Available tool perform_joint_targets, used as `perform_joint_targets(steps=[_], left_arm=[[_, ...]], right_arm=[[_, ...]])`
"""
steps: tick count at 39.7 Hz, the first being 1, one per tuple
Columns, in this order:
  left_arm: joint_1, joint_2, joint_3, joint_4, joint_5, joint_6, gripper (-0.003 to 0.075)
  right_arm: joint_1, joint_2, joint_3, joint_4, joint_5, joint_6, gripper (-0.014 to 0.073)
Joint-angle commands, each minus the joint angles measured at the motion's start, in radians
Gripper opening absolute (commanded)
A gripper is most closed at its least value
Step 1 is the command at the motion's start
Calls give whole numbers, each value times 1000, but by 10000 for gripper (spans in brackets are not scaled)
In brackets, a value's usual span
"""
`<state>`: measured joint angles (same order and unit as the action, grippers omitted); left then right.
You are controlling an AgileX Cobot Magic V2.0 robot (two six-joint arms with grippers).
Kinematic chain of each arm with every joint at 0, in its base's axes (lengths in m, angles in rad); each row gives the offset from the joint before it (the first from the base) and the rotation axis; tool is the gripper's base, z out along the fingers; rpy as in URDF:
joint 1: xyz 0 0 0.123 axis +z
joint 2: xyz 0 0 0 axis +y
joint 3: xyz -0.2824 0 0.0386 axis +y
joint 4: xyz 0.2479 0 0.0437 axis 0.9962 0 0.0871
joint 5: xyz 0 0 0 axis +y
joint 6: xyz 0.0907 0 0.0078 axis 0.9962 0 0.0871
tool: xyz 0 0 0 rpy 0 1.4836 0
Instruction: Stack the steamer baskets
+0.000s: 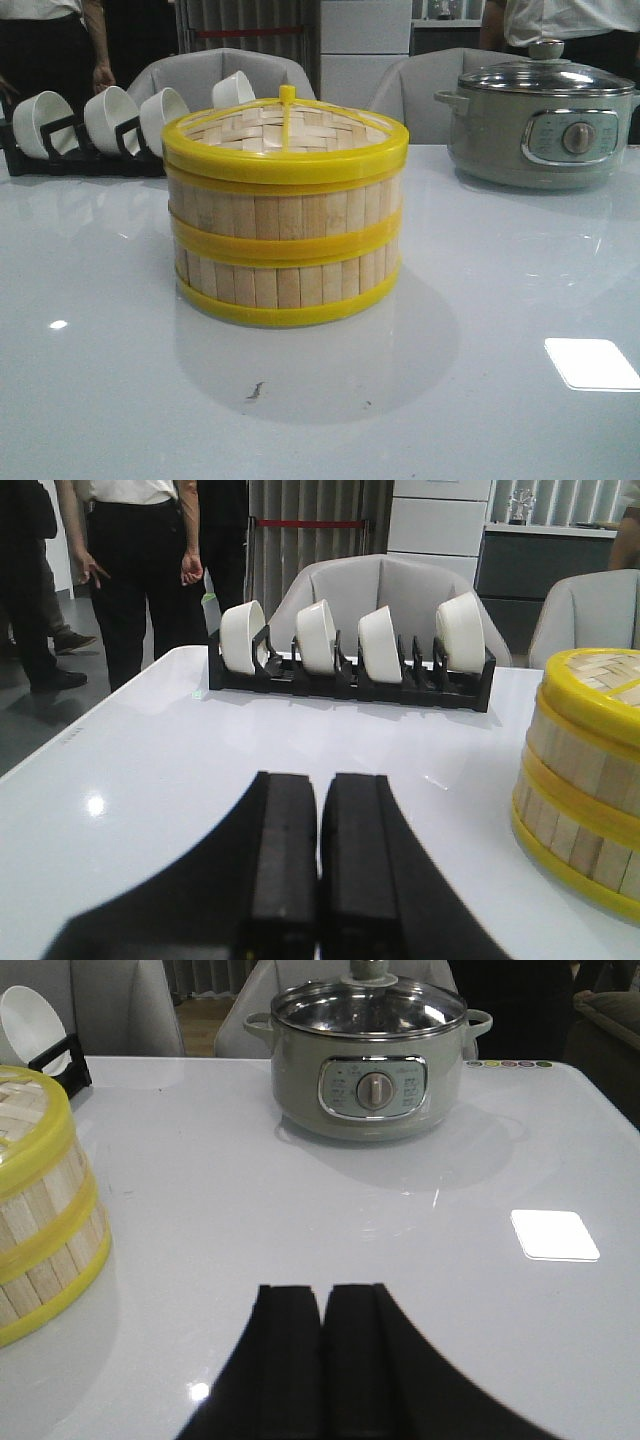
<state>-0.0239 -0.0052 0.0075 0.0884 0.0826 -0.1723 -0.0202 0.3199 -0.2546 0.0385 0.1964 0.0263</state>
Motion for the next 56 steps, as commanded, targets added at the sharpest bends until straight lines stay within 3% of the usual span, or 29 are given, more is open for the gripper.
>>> perform_joint_targets(steps=[1,17,35,56], left_arm=[[0,-14,1,0,-92,-6,98],[0,-14,1,0,-92,-6,98],[0,-14,1,0,-92,-6,98],[0,-12,1,0,-92,-6,98]], right_arm=[[-6,5,-27,-3,-84,-1,55],[4,-39,-13,33,-90,0,55],[11,-355,272,75,-93,0,55],[11,-351,270,75,-79,0,55]])
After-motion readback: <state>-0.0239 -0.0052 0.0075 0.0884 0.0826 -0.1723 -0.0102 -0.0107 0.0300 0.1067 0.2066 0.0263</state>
